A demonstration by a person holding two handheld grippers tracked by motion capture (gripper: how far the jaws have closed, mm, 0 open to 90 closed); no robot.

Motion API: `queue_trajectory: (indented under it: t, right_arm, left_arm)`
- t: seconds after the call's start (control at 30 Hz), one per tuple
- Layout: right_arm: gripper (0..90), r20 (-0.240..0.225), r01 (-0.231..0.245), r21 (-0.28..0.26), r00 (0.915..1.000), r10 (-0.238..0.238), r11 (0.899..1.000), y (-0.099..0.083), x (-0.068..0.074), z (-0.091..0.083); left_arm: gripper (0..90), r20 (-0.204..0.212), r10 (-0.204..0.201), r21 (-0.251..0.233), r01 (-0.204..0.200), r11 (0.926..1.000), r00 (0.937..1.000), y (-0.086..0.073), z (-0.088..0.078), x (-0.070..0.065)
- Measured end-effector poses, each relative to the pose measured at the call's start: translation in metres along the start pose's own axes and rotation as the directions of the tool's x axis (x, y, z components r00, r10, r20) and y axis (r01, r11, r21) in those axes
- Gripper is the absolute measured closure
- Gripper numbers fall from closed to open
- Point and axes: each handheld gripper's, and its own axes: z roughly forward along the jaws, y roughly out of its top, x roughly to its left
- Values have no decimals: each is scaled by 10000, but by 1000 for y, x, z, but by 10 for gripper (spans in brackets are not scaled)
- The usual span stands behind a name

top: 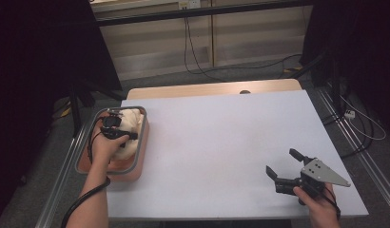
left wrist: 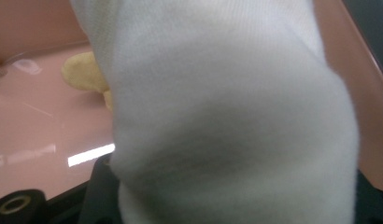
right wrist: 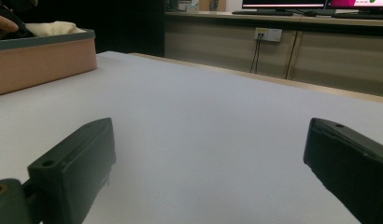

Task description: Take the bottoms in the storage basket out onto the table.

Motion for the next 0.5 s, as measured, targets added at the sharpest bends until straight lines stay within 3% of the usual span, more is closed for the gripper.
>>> queue_trajectory:
  t: [0.13,0.27,0.5]
  right_arm:
    - [20,-10,-2,17,10000,2,10000,0,0,0]
    - [20,4,-3,13,10000,3,10000,0,0,0]
    - [20,40,5,-14,10000,-5,10000,0,0,0]
  left_arm:
    - [464,60,-178,-59,179,9998,9998,0,-3,2]
    - [463,93,-4,-5,4,10000,10000,3,-10,3]
    - [462,178,-130,30,130,9999,9998,13,-25,4]
